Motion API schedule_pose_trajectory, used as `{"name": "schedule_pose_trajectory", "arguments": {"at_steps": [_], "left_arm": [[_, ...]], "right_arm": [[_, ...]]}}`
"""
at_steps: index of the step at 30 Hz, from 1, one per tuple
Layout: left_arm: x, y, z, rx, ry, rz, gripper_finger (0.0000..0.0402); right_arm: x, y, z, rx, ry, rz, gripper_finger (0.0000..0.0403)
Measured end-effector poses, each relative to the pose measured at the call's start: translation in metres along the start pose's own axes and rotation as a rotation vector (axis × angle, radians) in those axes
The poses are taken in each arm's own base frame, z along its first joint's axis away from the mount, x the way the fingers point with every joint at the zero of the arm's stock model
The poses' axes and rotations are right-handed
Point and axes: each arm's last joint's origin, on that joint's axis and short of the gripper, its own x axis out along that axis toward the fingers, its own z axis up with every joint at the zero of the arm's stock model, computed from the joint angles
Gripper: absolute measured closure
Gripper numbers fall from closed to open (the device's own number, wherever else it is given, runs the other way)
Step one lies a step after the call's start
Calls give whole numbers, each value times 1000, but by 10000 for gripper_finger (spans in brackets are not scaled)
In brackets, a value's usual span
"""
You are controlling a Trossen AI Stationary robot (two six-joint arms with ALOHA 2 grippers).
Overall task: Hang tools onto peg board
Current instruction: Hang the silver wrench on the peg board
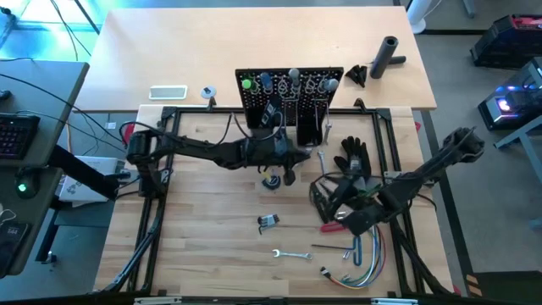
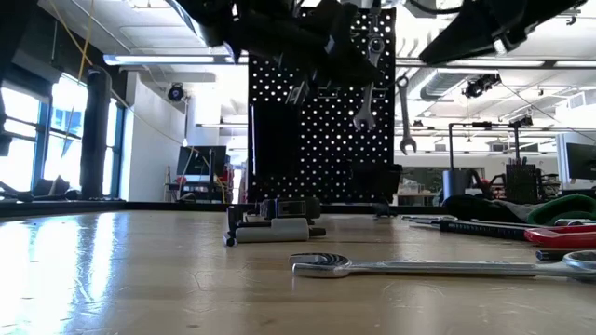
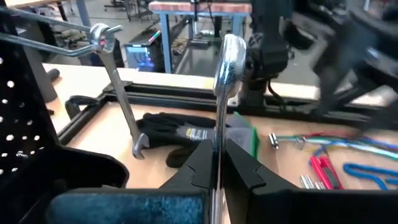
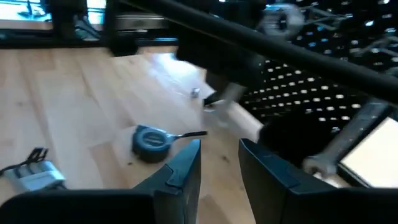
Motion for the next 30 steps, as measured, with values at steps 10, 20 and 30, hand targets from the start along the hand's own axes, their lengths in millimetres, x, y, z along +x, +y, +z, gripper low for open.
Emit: {"name": "schedule_pose_trajectory", "arguments": {"at_steps": [10,20,30], "left_arm": [[-16,-1,18,58,-22,56,395],[-17,2,19,43,-13,33,395],[-24,-9,27,61,-47,-14,395]], "right_arm": [[-12,-30,22,-30,-38,34,300],[-5,-29,23,-25,22,138,300],[-7,-49,29,-95,38,166,300]]}}
